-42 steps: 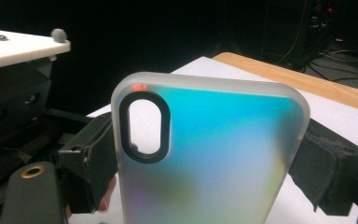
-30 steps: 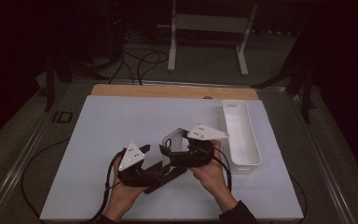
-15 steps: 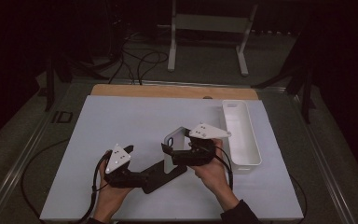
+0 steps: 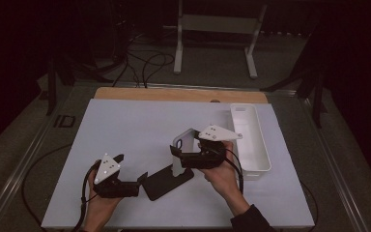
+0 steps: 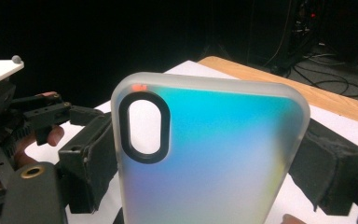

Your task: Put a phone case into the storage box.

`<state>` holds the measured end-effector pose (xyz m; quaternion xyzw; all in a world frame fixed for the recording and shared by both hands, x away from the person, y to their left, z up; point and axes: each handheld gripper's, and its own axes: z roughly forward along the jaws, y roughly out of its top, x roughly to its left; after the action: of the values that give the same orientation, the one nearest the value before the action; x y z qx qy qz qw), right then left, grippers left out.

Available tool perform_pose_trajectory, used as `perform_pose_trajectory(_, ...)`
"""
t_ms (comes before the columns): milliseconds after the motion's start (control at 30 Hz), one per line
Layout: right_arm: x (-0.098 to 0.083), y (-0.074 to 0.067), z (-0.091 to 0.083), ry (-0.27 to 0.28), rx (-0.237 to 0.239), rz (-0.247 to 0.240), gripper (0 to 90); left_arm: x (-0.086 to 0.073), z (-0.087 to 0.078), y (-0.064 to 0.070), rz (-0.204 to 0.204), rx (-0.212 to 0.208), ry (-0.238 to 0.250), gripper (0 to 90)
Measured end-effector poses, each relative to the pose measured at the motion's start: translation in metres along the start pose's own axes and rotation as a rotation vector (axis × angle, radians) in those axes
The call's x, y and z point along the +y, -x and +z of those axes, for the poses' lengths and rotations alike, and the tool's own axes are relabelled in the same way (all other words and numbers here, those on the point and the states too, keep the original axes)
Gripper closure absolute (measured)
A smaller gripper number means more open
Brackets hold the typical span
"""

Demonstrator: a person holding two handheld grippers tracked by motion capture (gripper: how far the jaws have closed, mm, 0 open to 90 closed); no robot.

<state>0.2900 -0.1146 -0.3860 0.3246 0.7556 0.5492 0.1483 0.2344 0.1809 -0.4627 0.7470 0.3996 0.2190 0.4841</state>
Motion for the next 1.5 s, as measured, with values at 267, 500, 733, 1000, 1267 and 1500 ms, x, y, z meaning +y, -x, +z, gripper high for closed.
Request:
perform_pose_trajectory(267, 0.003, 0.006, -0.003, 0.006, -0.006, 0.012, 16.4, -0.008, -0.009, -0.012, -0.02, 0.031, 0.014, 0.0)
perform_pose_trajectory(500, 0.005, 0.012, -0.006, 0.008, -0.022, 0.014, 16.4, -0.014, -0.016, -0.018, 0.017, 0.094, 0.017, 0.0)
perform_pose_trajectory(733, 0.008, 0.02, -0.008, 0.008, -0.045, 0.012, 16.4, -0.02, -0.017, -0.024, 0.02, 0.121, 0.011, 0.0)
perform_pose_trajectory(1000, 0.012, 0.029, -0.01, 0.007, -0.069, 0.023, 16.3, -0.024, -0.018, -0.026, 0.022, 0.133, 0.009, 0.0)
perform_pose_trajectory(1267, 0.014, 0.035, -0.012, 0.009, -0.089, 0.022, 16.3, -0.026, -0.019, -0.027, 0.019, 0.139, 0.009, 0.0)
perform_pose_trajectory(1500, 0.016, 0.043, -0.013, 0.01, -0.104, 0.033, 16.3, -0.028, -0.021, -0.028, 0.011, 0.143, 0.01, 0.0)
